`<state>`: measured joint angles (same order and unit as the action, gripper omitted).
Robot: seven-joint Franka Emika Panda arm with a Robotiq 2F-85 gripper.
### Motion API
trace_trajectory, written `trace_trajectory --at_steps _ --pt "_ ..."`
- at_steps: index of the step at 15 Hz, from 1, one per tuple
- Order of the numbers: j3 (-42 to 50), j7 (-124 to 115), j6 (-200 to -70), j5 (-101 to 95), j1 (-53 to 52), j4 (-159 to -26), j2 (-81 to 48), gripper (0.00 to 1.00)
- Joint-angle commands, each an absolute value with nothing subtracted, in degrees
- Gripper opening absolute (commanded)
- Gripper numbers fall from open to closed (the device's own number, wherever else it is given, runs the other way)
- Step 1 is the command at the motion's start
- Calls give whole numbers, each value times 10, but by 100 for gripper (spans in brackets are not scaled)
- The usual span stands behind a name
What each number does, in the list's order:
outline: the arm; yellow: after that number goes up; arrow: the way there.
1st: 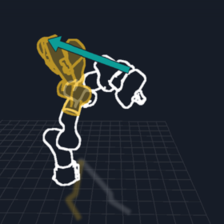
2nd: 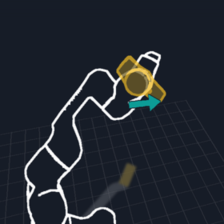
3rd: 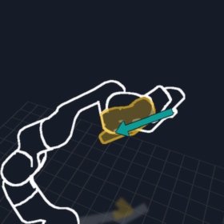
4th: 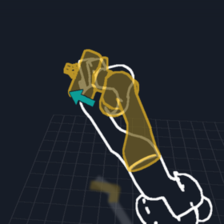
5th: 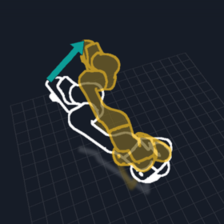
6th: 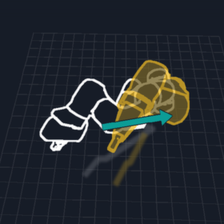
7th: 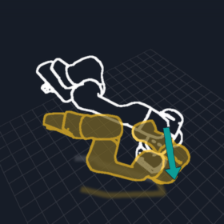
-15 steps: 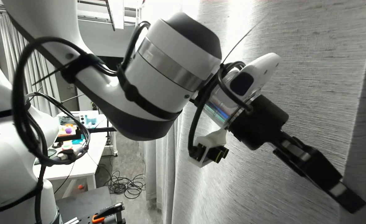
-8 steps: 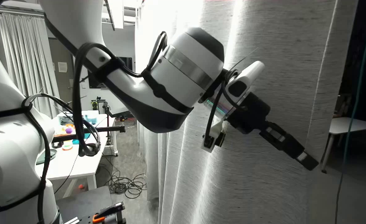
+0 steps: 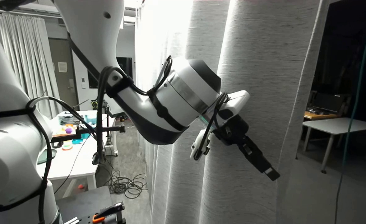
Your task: Draw the curtain
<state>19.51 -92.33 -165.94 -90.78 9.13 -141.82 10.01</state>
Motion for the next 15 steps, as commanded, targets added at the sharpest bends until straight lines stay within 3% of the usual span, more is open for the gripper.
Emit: trace_trajectory --at_steps 1,3,9,14,15 --pt "171 -931 -1679 -865 63 -1443 109 88" --pt "141 -922 -1673 -839 37 -1469 122 99" --pt "45 -908 -1668 -742 -55 -1503 142 100" --pt "17 -799 -1690 -529 -92 -1499 152 100" --pt "56 -771 -1685 -487 -136 -1500 157 100"
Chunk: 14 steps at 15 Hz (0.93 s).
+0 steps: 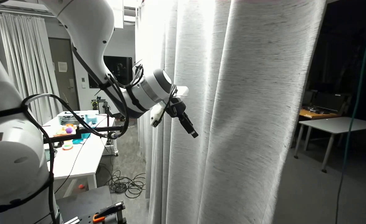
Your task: Draw the curtain
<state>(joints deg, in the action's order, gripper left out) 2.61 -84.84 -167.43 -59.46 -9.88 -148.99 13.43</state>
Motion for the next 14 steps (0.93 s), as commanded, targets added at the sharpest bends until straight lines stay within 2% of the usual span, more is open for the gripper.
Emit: trace_trajectory --at_steps 1,7,8,14 --pt "64 -738 -1686 -441 -148 -1501 162 100" --pt "143 -579 -1635 -227 -244 -1491 197 100" --pt "63 -526 -1632 -151 -168 -1492 201 100" --pt "-11 -433 -1578 -13 -92 -1474 228 100"
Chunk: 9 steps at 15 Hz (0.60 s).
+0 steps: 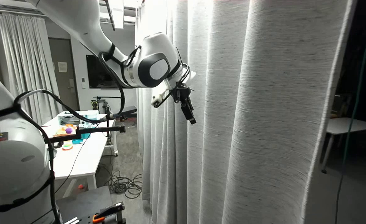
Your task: Draw the curtain
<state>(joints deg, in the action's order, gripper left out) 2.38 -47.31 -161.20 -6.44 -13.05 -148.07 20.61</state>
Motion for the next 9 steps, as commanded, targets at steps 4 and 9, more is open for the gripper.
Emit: trace_trajectory --at_steps 4,9 --pt "-42 -414 -1549 16 -52 -1471 244 100" --pt "-40 -379 -1542 59 -50 -1476 251 100"
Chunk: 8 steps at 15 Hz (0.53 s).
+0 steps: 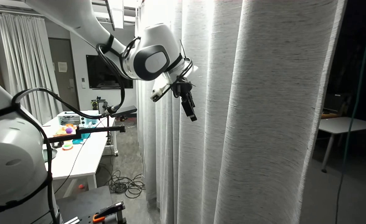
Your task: Draw the curtain
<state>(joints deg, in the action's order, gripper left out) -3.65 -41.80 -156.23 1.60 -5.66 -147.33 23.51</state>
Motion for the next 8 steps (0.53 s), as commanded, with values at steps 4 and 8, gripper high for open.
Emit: trace_trajectory --at_steps 4,8 --pt "-57 -381 -1560 60 -36 -1473 236 100" --pt "-57 -381 -1560 60 -36 -1473 236 100"
